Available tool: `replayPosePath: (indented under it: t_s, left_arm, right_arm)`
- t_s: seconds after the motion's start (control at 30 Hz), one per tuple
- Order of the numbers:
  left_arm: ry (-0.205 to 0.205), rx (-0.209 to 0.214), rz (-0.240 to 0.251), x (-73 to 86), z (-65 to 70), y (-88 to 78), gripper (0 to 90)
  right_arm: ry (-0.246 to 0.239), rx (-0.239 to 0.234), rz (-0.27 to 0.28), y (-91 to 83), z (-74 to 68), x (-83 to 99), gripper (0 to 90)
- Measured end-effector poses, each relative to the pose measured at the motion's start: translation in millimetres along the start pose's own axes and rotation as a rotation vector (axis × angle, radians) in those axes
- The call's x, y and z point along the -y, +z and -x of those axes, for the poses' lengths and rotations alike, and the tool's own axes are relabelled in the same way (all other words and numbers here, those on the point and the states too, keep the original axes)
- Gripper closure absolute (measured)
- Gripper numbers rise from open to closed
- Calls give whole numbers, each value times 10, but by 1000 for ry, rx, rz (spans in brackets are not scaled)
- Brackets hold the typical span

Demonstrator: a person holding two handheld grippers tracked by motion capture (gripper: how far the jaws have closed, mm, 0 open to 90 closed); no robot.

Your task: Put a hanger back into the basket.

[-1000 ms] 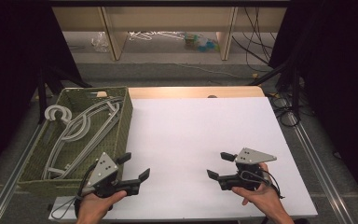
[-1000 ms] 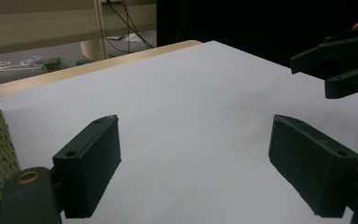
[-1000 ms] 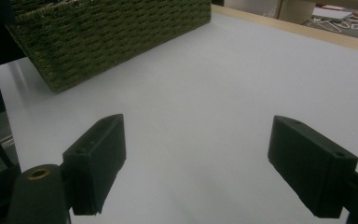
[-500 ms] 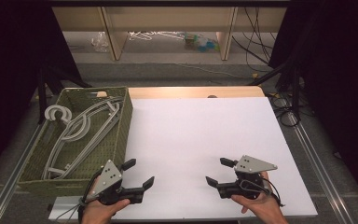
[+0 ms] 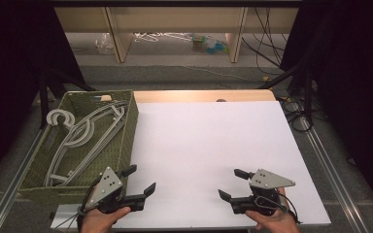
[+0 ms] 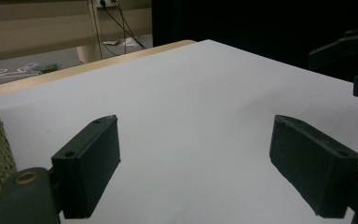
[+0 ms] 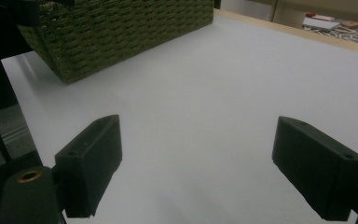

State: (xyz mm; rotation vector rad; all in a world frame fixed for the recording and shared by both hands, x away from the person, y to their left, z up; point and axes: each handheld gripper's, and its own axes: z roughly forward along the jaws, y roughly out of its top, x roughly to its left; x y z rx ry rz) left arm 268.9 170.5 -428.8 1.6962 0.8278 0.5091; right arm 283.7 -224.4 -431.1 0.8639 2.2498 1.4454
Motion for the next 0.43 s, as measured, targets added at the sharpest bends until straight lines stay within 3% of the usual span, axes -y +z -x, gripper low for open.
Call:
replayPosePath:
  t_s: [0.1, 0.17, 0.2, 0.23, 0.43]
  left_arm:
    - [33, 9, -4, -6, -23, 4, 160]
    - [22, 16, -5, 3, -17, 15, 160]
    - [22, 14, -11, 3, -9, 12, 160]
    - [48, 17, -13, -2, -18, 12, 160]
    - [27, 14, -10, 0, -17, 14, 160]
  right_arm:
    - [-4, -16, -3, 12, -4, -5, 168]
    - [6, -38, -11, 20, -23, -3, 167]
    - [-1, -25, -12, 16, -26, -5, 168]
    - [-1, -24, -10, 19, -28, -6, 167]
    - [-12, -22, -9, 34, -16, -2, 168]
